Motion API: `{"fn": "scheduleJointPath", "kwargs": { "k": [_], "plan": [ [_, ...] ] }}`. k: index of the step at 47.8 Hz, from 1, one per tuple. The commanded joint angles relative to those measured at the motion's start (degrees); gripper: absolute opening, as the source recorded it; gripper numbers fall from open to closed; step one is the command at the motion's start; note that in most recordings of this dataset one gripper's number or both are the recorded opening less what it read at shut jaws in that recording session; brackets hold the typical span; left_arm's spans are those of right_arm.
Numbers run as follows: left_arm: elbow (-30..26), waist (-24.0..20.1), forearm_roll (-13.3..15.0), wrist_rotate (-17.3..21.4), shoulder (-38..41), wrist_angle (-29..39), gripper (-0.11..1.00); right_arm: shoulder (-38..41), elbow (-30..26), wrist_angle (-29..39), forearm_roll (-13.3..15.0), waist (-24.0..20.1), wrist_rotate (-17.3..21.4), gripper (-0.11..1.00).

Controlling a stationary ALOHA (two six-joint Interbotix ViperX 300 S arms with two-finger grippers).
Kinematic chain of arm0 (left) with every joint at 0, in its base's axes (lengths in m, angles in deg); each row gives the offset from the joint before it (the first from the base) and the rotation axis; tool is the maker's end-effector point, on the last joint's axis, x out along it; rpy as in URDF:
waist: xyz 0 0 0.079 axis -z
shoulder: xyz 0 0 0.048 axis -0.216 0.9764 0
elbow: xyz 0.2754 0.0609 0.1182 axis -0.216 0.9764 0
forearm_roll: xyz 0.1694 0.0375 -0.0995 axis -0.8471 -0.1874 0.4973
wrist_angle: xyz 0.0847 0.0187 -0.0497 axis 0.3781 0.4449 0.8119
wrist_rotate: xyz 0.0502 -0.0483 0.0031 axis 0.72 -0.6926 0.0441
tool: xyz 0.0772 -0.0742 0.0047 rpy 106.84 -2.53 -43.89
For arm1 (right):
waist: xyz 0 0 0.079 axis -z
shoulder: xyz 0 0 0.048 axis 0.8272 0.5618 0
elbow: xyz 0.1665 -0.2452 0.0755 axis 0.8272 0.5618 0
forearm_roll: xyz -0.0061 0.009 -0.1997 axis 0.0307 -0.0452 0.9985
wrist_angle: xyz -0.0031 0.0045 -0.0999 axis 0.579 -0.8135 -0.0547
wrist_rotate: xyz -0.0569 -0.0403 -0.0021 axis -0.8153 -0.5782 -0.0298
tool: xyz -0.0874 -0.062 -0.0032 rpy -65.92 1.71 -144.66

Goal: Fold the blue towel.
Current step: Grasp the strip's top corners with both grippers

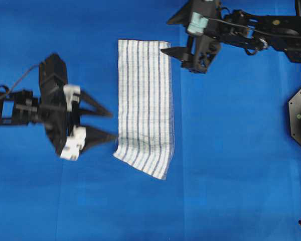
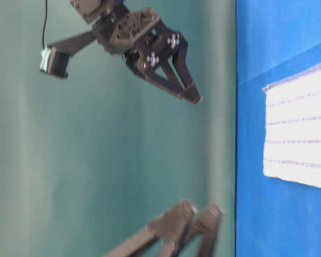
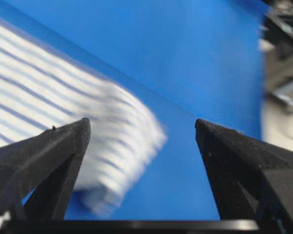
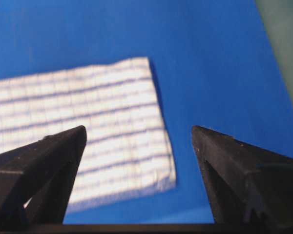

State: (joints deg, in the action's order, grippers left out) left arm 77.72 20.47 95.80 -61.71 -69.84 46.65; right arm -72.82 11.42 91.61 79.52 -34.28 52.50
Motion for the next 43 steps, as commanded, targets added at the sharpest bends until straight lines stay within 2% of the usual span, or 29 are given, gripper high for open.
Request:
{"fn": "scheduleJointPath", "kwargs": {
  "k": [1,7,13,24,43],
  "plan": [
    [-0.88,-3.6,-0.35,4.83,-1.05,-0.26,0.83,-2.81,1.05,-0.44,-0.35,0.18,0.18,0.92],
    [-1.76,-8.7,-0.35,13.71,-0.53,0.09,0.83,-4.66,3.16,-0.44,-1.05,0.26,0.44,0.91],
    [-2.9,-11.25,-0.26,18.37,0.44,0.62,0.83,-6.06,4.75,-0.53,-1.05,0.18,0.62,0.91],
    [-4.39,-13.36,-0.26,21.88,1.76,1.23,0.83,-6.33,5.1,-0.79,-1.23,0.18,0.7,0.91],
    [-5.98,-20.92,-0.44,22.15,6.42,0.88,0.83,0.35,4.04,-5.45,-1.14,0.88,0.62,0.91]
  ]
}}
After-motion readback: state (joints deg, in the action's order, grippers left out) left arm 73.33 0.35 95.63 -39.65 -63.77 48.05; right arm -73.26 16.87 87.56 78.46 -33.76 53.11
